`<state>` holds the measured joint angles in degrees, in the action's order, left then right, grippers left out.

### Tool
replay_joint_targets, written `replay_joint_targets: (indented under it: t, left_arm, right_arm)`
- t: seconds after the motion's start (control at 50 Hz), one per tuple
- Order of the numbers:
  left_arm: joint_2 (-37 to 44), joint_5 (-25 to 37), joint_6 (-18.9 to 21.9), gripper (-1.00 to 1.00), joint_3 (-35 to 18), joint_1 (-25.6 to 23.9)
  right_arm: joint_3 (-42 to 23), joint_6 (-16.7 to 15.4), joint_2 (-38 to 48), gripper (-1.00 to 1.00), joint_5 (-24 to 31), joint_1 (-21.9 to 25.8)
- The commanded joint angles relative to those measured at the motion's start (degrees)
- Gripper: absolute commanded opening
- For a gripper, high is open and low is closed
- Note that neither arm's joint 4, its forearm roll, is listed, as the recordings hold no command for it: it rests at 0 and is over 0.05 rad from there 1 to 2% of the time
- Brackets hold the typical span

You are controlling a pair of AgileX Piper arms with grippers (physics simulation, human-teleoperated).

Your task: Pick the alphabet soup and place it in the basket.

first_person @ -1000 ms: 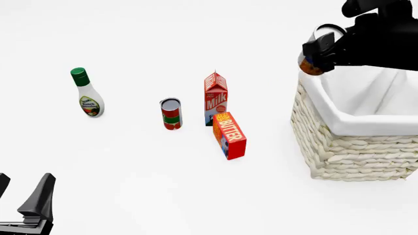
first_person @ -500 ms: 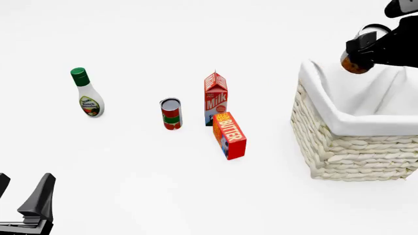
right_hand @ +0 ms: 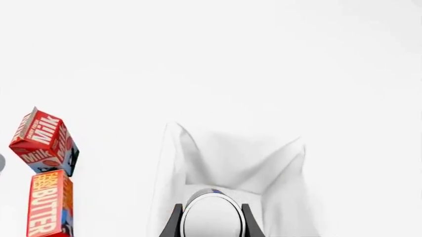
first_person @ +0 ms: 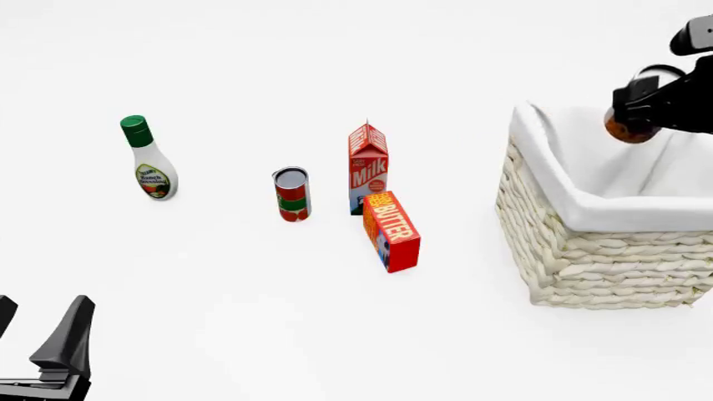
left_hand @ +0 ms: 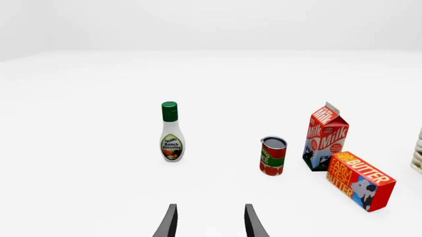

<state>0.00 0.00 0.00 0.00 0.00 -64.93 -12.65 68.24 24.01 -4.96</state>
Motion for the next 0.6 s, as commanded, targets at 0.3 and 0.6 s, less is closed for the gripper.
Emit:
replay_joint_targets:
  t: [0.3, 0.6]
  left_arm:
    - [0.00, 0.00, 0.00, 1.00, 0.00, 0.00]
    - [0.00, 0.00, 0.00, 1.00, 0.00, 0.00]
  right_arm:
    - [0.52, 0.53, 3.16, -1.00, -3.17, -1.24]
    - [-1.61, -0.01, 6.98, -1.00, -5.00, -2.90]
